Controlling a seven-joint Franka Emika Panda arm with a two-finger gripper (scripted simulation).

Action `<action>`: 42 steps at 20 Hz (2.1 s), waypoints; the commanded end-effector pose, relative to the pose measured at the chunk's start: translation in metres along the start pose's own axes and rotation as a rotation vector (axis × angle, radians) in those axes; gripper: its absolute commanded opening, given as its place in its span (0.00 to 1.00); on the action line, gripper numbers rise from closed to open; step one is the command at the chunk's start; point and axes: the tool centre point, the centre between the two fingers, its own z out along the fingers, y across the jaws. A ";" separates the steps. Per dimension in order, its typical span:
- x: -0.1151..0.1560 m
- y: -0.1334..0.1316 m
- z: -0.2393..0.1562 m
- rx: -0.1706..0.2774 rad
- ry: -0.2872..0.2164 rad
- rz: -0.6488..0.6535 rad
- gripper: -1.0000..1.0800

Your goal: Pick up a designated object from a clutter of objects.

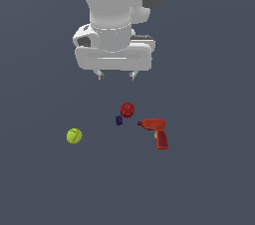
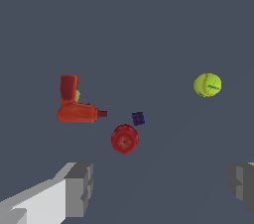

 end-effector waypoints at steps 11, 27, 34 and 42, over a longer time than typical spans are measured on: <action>-0.001 -0.001 -0.002 -0.033 0.003 -0.062 0.96; 0.021 0.023 0.025 -0.021 0.000 -0.044 0.96; 0.048 0.062 0.068 -0.011 -0.002 -0.019 0.96; 0.075 0.127 0.142 -0.004 -0.005 0.018 0.96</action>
